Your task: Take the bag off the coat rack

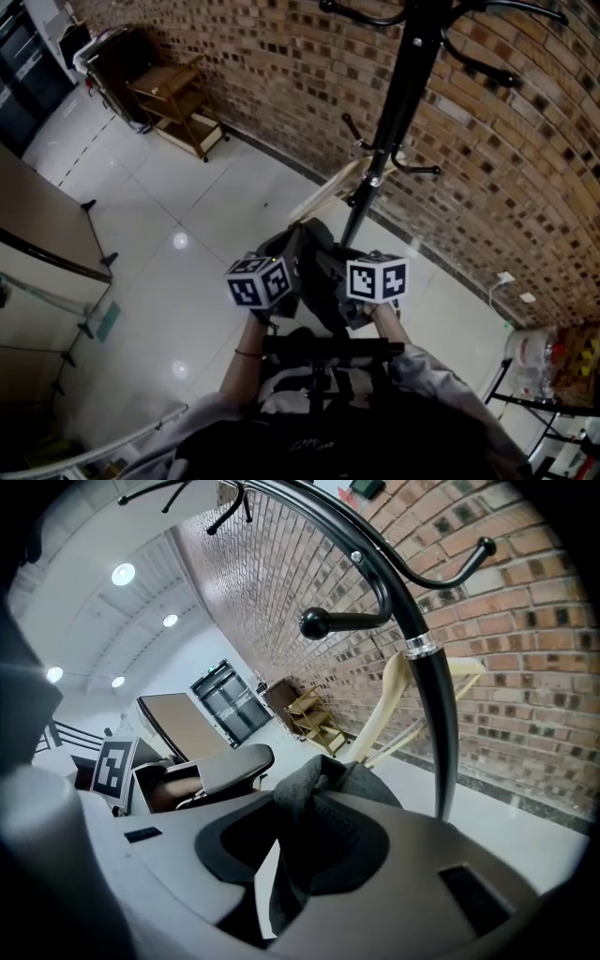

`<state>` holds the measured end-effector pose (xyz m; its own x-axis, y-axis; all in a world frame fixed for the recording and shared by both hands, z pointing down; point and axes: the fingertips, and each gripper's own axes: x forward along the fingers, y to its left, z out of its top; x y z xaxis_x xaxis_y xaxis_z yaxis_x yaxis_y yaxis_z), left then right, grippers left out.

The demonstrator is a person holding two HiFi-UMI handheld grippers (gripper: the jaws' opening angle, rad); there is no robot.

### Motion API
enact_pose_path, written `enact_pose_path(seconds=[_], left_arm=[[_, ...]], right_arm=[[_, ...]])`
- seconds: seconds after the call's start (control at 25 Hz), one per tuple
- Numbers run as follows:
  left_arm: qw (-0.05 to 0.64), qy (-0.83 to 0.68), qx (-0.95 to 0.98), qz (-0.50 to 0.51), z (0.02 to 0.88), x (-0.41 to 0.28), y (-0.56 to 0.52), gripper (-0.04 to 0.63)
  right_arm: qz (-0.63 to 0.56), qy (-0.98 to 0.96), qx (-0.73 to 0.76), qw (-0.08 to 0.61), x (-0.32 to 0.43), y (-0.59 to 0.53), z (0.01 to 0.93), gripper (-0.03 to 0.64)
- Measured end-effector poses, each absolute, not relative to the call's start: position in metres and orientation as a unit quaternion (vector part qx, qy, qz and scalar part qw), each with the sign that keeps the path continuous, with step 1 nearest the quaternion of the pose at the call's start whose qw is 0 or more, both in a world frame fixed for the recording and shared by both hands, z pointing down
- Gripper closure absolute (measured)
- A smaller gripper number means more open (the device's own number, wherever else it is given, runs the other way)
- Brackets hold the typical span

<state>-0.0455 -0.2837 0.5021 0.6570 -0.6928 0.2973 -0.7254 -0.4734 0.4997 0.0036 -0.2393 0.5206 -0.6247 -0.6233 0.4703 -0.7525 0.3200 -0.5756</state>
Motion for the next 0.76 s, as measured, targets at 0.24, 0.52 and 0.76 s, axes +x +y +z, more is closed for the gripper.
enact_pose_path(seconds=[0.24,0.52,0.76], left_arm=[[0.303,-0.419,0.856,0.022,0.502,-0.05,-0.283,0.588],[0.31,-0.427,0.849,0.017,0.506,-0.056,-0.283,0.588],[0.31,-0.427,0.849,0.019,0.506,-0.056,-0.279,0.588]], right_arm=[[0.404,-0.807,0.424,0.079,0.004,-0.236,0.521,0.535],[0.407,-0.806,0.423,0.08,0.004,-0.235,0.522,0.535],[0.404,-0.804,0.427,0.086,0.007,-0.232,0.526,0.535]])
